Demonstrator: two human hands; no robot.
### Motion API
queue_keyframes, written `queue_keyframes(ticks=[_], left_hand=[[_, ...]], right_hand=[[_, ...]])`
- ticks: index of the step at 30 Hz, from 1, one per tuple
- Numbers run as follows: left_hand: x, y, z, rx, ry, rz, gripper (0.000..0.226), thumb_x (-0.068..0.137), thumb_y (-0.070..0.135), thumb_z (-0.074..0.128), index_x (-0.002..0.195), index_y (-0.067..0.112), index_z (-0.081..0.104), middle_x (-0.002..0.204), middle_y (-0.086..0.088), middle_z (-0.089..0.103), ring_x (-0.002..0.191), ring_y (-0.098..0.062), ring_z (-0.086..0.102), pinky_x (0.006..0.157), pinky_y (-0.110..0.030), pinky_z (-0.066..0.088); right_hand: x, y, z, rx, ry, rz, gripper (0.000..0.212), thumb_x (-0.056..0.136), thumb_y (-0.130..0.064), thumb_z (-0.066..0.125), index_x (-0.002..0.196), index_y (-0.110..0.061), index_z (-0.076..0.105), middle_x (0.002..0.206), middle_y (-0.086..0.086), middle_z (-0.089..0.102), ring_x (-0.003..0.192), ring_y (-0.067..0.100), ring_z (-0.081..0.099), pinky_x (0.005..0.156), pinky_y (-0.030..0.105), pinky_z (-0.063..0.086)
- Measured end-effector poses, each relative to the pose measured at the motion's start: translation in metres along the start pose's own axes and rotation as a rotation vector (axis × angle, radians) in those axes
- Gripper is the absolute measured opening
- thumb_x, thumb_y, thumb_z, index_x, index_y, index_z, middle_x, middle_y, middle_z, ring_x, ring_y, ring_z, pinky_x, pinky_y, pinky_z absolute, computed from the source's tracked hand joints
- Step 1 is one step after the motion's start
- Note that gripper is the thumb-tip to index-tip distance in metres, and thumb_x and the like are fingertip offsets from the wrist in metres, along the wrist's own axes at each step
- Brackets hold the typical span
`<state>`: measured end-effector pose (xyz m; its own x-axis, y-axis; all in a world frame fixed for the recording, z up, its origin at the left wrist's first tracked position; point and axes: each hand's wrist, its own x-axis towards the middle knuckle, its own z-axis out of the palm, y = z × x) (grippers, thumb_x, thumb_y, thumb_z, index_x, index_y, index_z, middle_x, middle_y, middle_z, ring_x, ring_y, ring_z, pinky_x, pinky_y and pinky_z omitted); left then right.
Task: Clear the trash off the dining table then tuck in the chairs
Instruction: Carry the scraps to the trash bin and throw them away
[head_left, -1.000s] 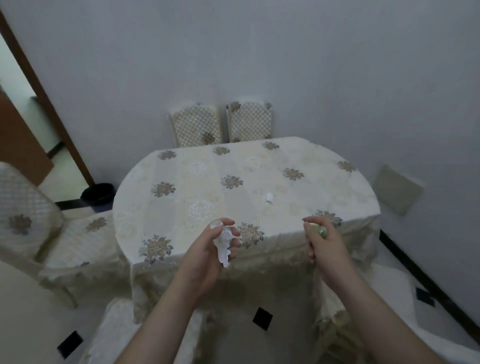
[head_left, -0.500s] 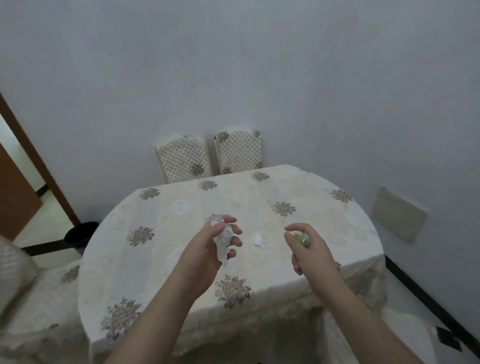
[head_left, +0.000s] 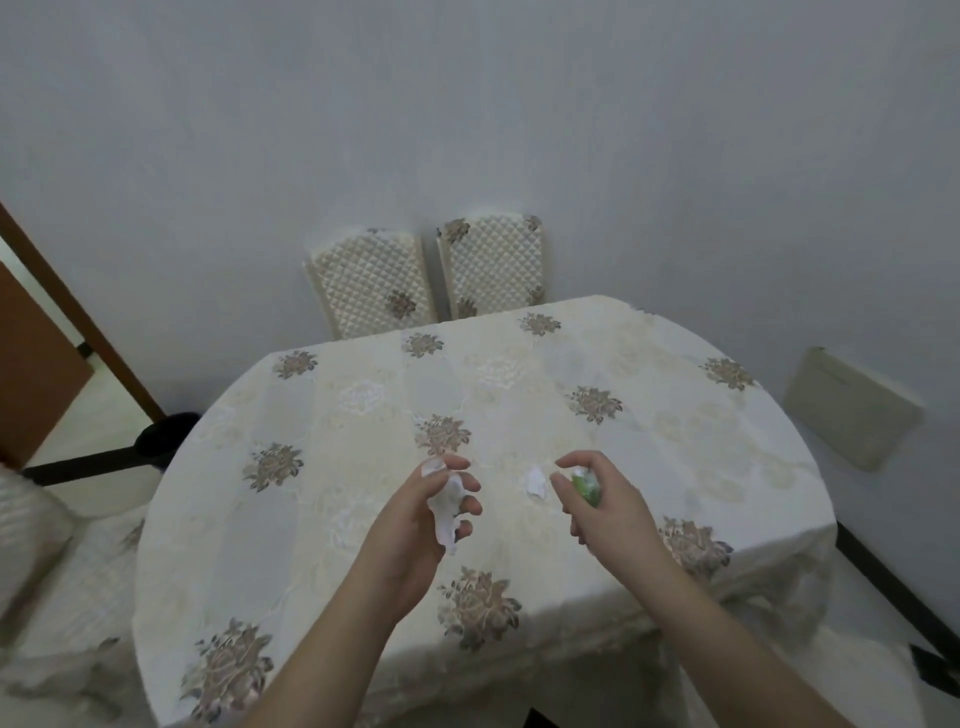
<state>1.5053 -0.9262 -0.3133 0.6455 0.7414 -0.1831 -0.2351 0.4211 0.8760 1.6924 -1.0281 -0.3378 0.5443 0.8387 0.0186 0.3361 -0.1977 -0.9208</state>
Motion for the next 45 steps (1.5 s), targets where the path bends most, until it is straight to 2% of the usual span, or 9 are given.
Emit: queue_keyframes(ticks=[3, 7, 13, 20, 22, 27, 31, 36, 45], left_hand=[[0.031, -0.003, -0.020, -0.073, -0.010, -0.036, 0.025, 0.081, 0.024, 0.055, 0.101, 0.009, 0.059, 0.083, -0.007, 0.060, 0.067, -0.021, 0.052, 0.060, -0.032, 0.034], [0.071, 0.011, -0.040, -0.098, -0.040, -0.069, 0.025, 0.080, 0.024, 0.055, 0.099, 0.009, 0.061, 0.081, -0.007, 0.062, 0.067, -0.021, 0.053, 0.061, -0.031, 0.034], [0.126, 0.018, -0.054, -0.080, -0.099, -0.120, 0.025, 0.084, 0.021, 0.055, 0.105, 0.007, 0.059, 0.085, -0.007, 0.062, 0.069, -0.020, 0.053, 0.062, -0.030, 0.034], [0.172, -0.015, -0.056, -0.155, -0.090, -0.245, 0.019, 0.084, 0.020, 0.054, 0.098, 0.010, 0.060, 0.082, -0.007, 0.060, 0.068, -0.020, 0.051, 0.063, -0.030, 0.034], [0.183, -0.024, -0.056, -0.135, -0.068, -0.258, 0.017, 0.082, 0.017, 0.059, 0.098, 0.009, 0.061, 0.082, -0.008, 0.061, 0.068, -0.021, 0.053, 0.063, -0.030, 0.035], [0.207, -0.034, -0.053, -0.079, 0.039, -0.258, 0.016, 0.095, 0.018, 0.047, 0.100, 0.010, 0.059, 0.080, -0.005, 0.063, 0.067, -0.019, 0.056, 0.063, -0.031, 0.035], [0.225, -0.034, -0.048, -0.018, 0.103, -0.248, 0.025, 0.081, 0.027, 0.052, 0.099, 0.011, 0.060, 0.081, -0.004, 0.063, 0.068, -0.019, 0.055, 0.063, -0.030, 0.036], [0.239, -0.037, -0.047, -0.020, 0.168, -0.245, 0.025, 0.080, 0.025, 0.053, 0.099, 0.011, 0.062, 0.082, -0.005, 0.063, 0.068, -0.020, 0.055, 0.064, -0.031, 0.033], [0.242, -0.052, -0.044, -0.039, 0.216, -0.297, 0.024, 0.079, 0.025, 0.053, 0.099, 0.012, 0.058, 0.081, -0.004, 0.060, 0.068, -0.018, 0.051, 0.063, -0.030, 0.029]], right_hand=[[0.025, 0.009, 0.013, -0.099, -0.012, 0.024, 0.013, 0.092, -0.040, 0.059, 0.104, -0.037, 0.053, 0.082, 0.001, 0.064, 0.057, 0.007, 0.062, 0.053, 0.024, 0.051], [0.062, 0.015, 0.033, -0.221, -0.042, 0.059, 0.018, 0.091, -0.043, 0.060, 0.106, -0.038, 0.051, 0.090, -0.004, 0.062, 0.064, 0.024, 0.064, 0.055, 0.030, 0.048], [0.097, 0.031, 0.057, -0.252, -0.032, 0.068, 0.042, 0.080, -0.047, 0.072, 0.116, -0.040, 0.050, 0.094, -0.010, 0.062, 0.073, 0.001, 0.056, 0.058, 0.012, 0.038], [0.131, 0.078, 0.062, -0.338, -0.026, 0.122, 0.046, 0.079, -0.039, 0.075, 0.121, -0.028, 0.059, 0.111, -0.009, 0.055, 0.095, 0.001, 0.049, 0.073, 0.001, 0.031], [0.146, 0.093, 0.059, -0.341, -0.043, 0.117, 0.046, 0.079, -0.037, 0.076, 0.121, -0.027, 0.060, 0.112, -0.008, 0.055, 0.096, 0.002, 0.049, 0.075, 0.003, 0.031], [0.189, 0.134, 0.063, -0.387, -0.135, 0.133, 0.048, 0.080, -0.037, 0.074, 0.124, -0.028, 0.059, 0.118, -0.002, 0.053, 0.103, 0.011, 0.053, 0.084, 0.020, 0.037], [0.217, 0.164, 0.074, -0.481, -0.260, 0.181, 0.051, 0.084, -0.042, 0.069, 0.130, -0.029, 0.053, 0.124, -0.001, 0.047, 0.105, 0.019, 0.057, 0.083, 0.029, 0.045], [0.230, 0.191, 0.089, -0.523, -0.337, 0.224, 0.058, 0.085, -0.041, 0.067, 0.135, -0.021, 0.045, 0.131, 0.003, 0.042, 0.107, 0.025, 0.057, 0.081, 0.034, 0.047], [0.233, 0.213, 0.096, -0.616, -0.350, 0.247, 0.058, 0.080, -0.041, 0.072, 0.121, -0.011, 0.044, 0.120, 0.008, 0.040, 0.088, 0.028, 0.059, 0.069, 0.033, 0.047]])
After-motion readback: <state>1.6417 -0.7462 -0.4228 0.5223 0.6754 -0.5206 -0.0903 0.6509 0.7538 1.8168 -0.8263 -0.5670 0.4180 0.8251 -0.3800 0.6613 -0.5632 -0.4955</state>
